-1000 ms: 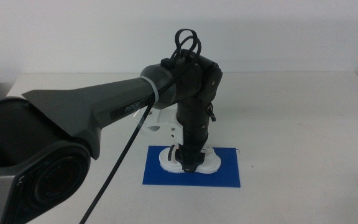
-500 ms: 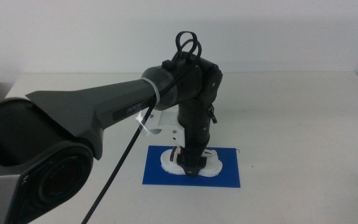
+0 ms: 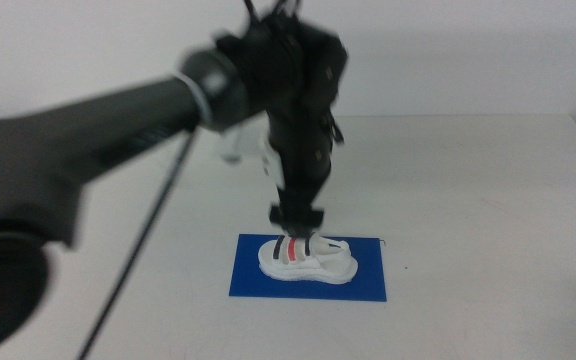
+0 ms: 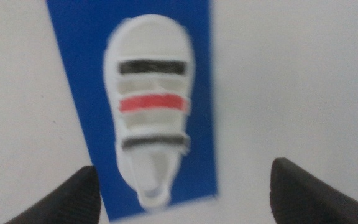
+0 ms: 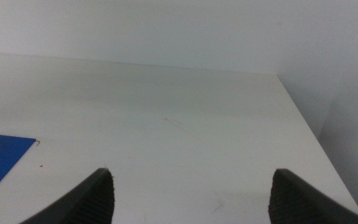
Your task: Use one arm to grab the shoe from the table and place it on the mat.
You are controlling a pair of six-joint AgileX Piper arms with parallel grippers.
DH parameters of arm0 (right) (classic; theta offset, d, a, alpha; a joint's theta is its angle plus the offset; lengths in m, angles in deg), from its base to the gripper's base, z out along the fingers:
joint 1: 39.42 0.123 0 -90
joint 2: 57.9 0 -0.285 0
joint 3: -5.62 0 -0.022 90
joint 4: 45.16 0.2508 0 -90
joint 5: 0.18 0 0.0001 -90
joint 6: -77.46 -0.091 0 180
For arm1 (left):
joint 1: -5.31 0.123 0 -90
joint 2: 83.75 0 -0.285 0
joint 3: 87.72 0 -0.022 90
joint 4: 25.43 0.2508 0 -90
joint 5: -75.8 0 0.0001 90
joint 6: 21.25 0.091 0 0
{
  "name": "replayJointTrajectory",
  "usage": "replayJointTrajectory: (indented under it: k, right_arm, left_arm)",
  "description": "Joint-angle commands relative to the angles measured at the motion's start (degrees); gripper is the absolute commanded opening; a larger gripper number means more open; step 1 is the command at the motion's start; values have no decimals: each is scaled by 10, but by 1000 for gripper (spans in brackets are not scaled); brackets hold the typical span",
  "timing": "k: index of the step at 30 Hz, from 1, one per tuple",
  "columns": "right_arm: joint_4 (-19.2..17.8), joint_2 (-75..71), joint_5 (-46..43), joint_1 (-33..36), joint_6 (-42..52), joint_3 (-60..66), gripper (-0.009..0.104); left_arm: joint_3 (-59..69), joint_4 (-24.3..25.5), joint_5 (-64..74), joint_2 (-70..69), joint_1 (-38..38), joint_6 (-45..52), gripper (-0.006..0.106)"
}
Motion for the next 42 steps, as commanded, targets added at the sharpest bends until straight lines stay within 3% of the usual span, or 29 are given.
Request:
replayJointTrajectory:
  k: [1,6,8,15,19,26,34,42]
  right_arm:
    - [-5,-15,-44,0,4,3,64]
    - [-5,-15,-44,0,4,3,64]
    - [-5,-15,-44,0,4,3,64]
    - [-5,-15,-44,0,4,3,64]
    - [-5,-15,-44,0,4,3,64]
    - [-5,-15,-44,0,4,3,64]
    - [-5,-15,-44,0,4,3,64]
    - [-5,-15,-44,0,4,3,64]
  left_arm:
    - [-16,25,52,-83,-3,20,94]
    - [-16,80,52,-156,-3,171,94]
    - [-16,107,52,-178,-3,283,94]
    - [-16,220,52,-248,-3,807,94]
    - [-16,264,52,-270,-3,967,94]
    - [61,237,2,-370,56,1032,94]
    - [327,149,-207,-589,206,1049,94]
    - [599,135,-393,-823,314,1049,94]
